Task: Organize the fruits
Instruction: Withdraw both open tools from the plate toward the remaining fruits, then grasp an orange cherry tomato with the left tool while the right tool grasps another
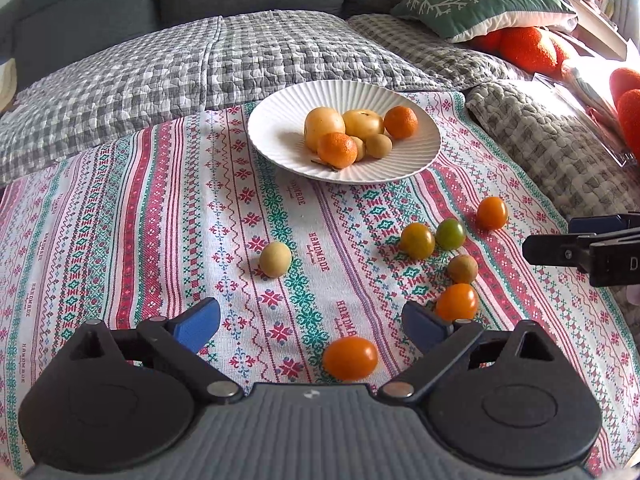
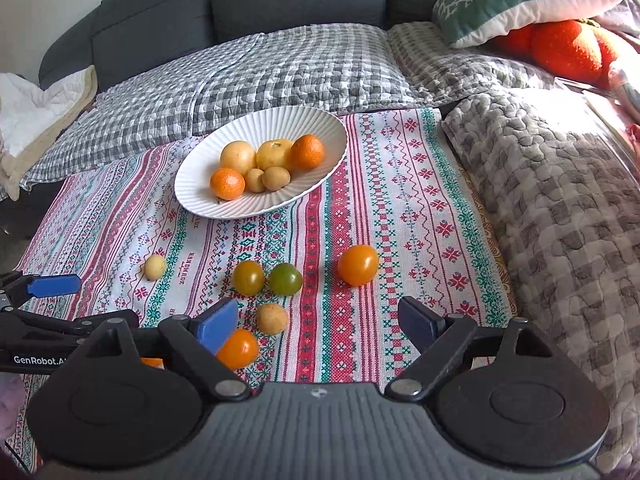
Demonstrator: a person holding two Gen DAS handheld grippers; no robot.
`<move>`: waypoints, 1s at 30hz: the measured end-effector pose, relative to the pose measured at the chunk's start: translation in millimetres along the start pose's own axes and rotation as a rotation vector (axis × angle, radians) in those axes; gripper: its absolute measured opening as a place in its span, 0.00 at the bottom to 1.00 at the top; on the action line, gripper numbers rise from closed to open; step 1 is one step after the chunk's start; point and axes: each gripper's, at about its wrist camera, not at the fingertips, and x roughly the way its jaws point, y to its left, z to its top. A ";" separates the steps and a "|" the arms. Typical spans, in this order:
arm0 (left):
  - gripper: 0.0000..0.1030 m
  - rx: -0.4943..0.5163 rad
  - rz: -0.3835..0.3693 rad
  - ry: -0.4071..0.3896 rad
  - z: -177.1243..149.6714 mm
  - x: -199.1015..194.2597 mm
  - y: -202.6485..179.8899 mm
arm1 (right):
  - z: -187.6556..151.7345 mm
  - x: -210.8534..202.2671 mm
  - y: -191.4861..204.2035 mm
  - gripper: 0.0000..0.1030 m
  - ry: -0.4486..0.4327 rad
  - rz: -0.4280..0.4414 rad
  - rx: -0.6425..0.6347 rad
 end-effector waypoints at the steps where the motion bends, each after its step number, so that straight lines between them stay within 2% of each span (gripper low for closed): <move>1: 0.91 0.007 0.000 0.010 -1.5 1.5 0.2 | -1.1 1.4 2.1 0.84 0.008 0.000 -0.010; 7: 0.91 0.009 0.015 0.098 -8.2 14.6 2.9 | -8.2 13.2 13.3 0.87 0.085 -0.003 -0.047; 13: 0.88 -0.034 -0.017 0.150 -10.2 24.5 2.2 | -12.2 24.9 19.6 0.87 0.156 0.008 -0.025; 21: 0.59 -0.062 -0.049 0.185 -12.9 33.5 0.8 | -13.1 31.6 17.6 0.87 0.191 0.045 0.043; 27: 0.35 -0.076 -0.078 0.183 -12.5 34.6 0.3 | -12.4 36.3 15.4 0.81 0.202 0.091 0.102; 30: 0.29 -0.076 -0.075 0.185 -11.8 34.5 0.6 | -12.5 38.0 17.9 0.78 0.202 0.090 0.090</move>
